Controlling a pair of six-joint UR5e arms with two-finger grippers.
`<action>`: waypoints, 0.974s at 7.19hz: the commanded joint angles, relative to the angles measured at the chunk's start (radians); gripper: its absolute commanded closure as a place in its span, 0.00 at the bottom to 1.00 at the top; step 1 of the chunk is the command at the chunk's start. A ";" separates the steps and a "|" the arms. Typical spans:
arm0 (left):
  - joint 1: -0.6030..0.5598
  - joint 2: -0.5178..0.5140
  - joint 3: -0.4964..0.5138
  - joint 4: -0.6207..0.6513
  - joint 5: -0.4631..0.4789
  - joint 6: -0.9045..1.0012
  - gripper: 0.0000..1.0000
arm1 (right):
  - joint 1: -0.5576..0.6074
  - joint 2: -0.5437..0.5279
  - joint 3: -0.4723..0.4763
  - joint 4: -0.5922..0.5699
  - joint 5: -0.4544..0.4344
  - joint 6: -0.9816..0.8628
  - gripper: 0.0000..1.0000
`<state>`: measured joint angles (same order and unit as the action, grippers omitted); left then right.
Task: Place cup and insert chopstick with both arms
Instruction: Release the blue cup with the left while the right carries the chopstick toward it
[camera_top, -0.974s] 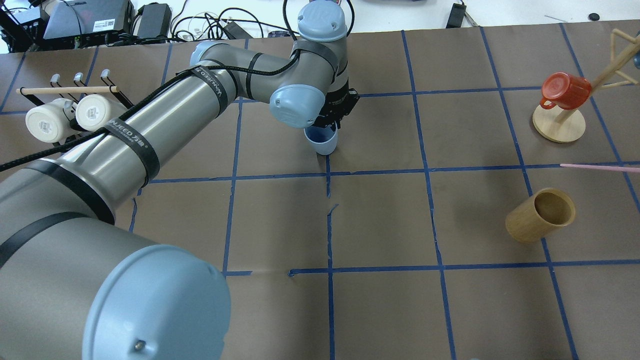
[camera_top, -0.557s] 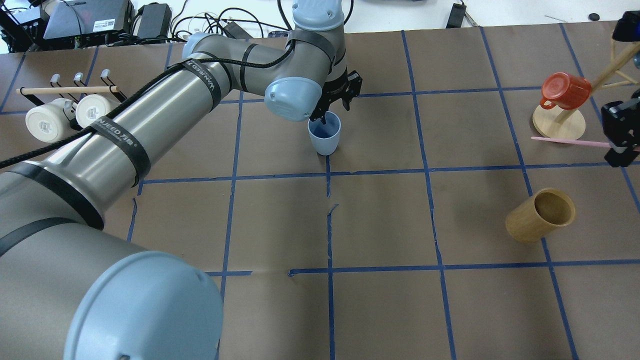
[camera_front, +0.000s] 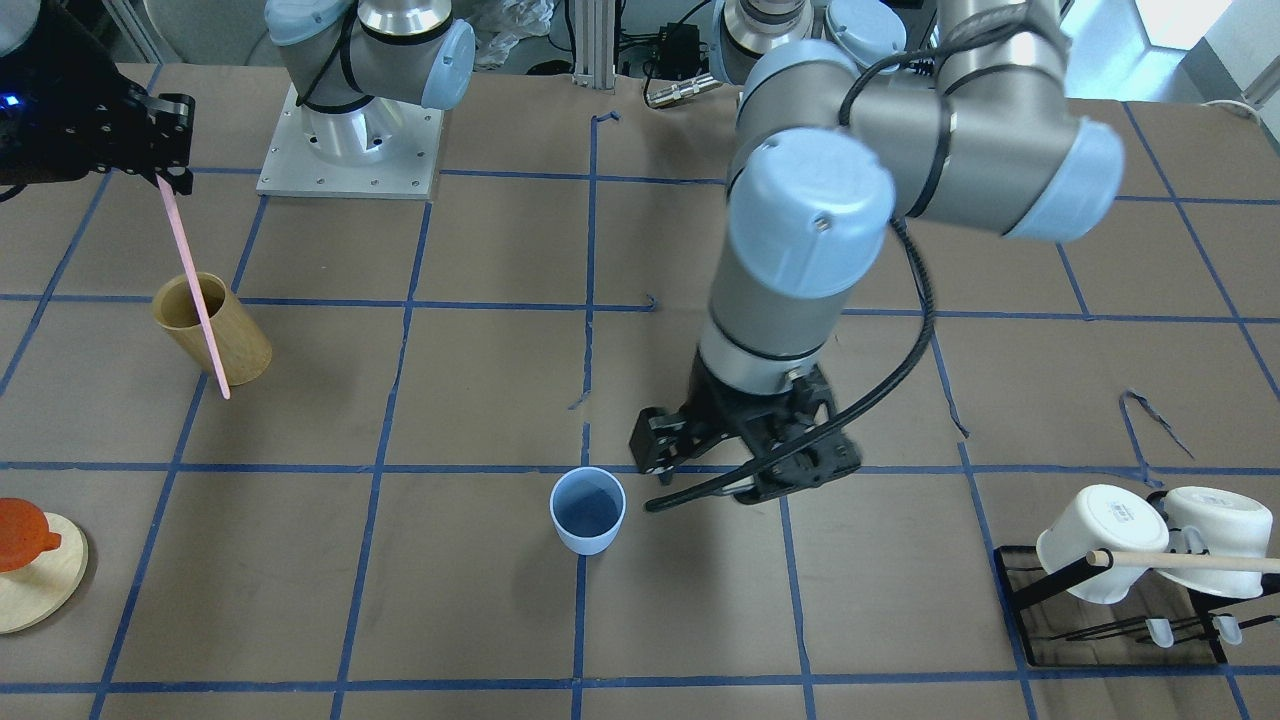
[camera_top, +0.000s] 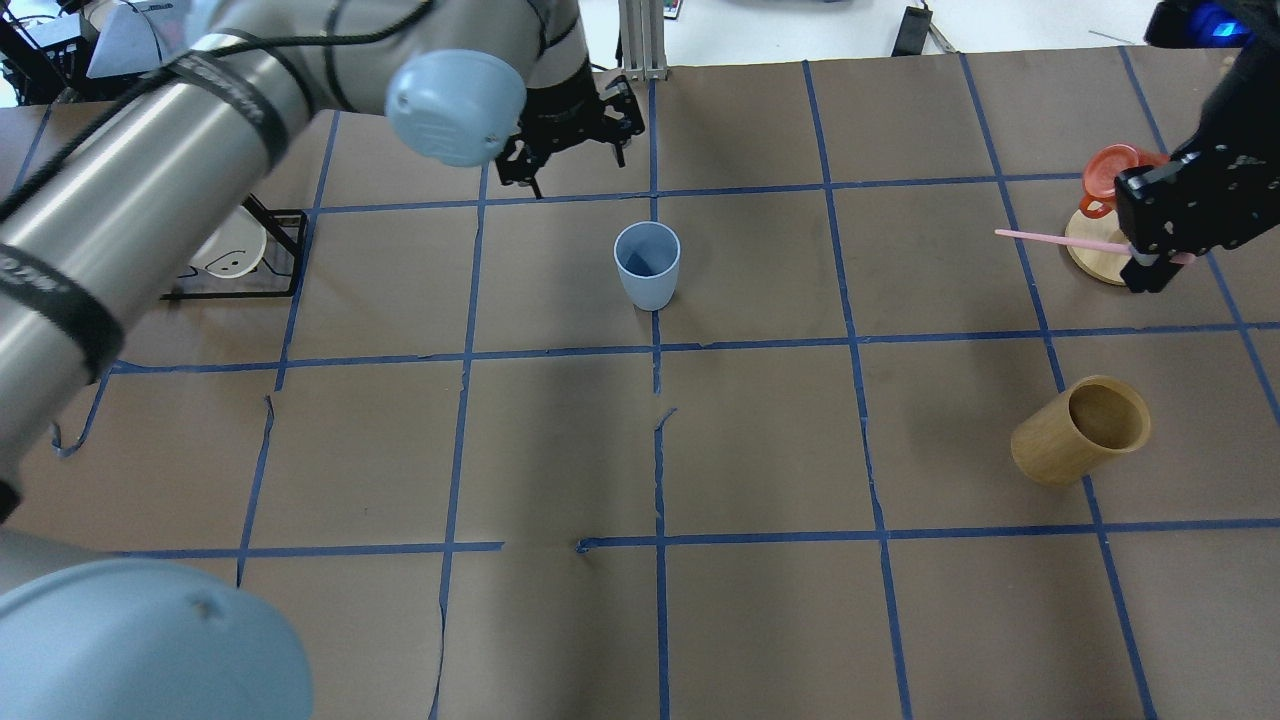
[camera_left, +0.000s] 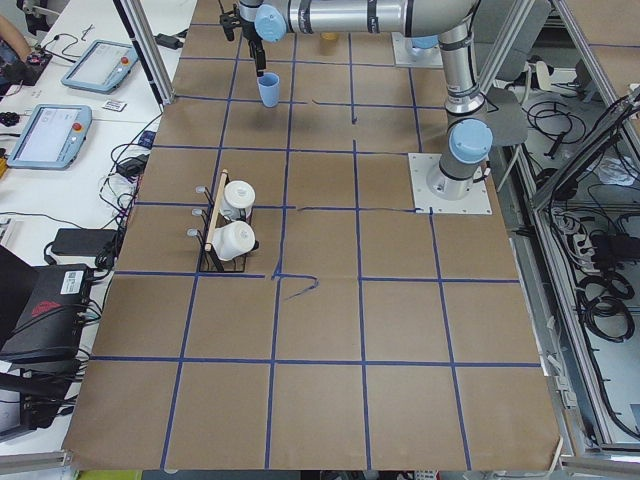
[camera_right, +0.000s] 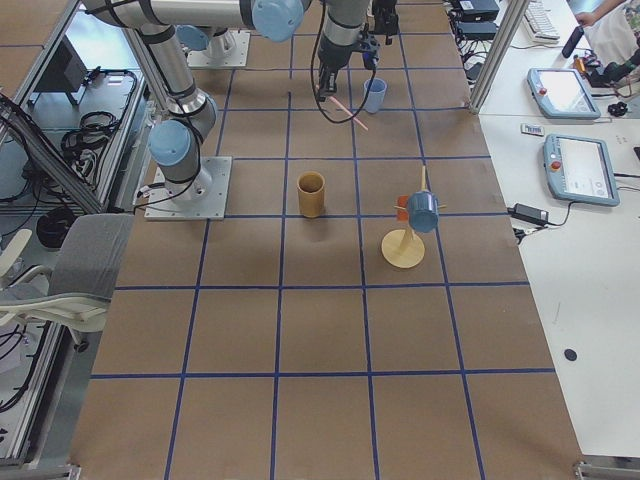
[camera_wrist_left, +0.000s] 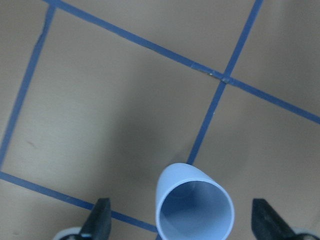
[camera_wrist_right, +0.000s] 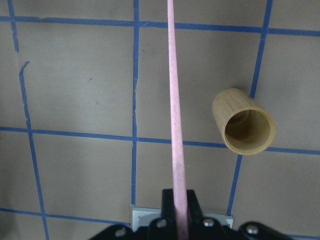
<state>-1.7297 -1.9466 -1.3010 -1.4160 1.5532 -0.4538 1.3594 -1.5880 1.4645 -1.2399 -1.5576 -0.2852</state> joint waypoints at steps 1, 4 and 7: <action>0.132 0.192 -0.108 -0.190 -0.001 0.198 0.02 | 0.165 0.119 -0.114 -0.028 0.004 0.174 1.00; 0.208 0.363 -0.315 -0.175 -0.004 0.317 0.01 | 0.381 0.271 -0.222 -0.116 0.065 0.452 1.00; 0.208 0.359 -0.316 -0.179 0.001 0.288 0.00 | 0.533 0.338 -0.286 -0.115 0.109 0.668 1.00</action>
<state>-1.5224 -1.5811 -1.6159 -1.5944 1.5551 -0.1501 1.8407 -1.2694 1.1906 -1.3553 -1.4672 0.3097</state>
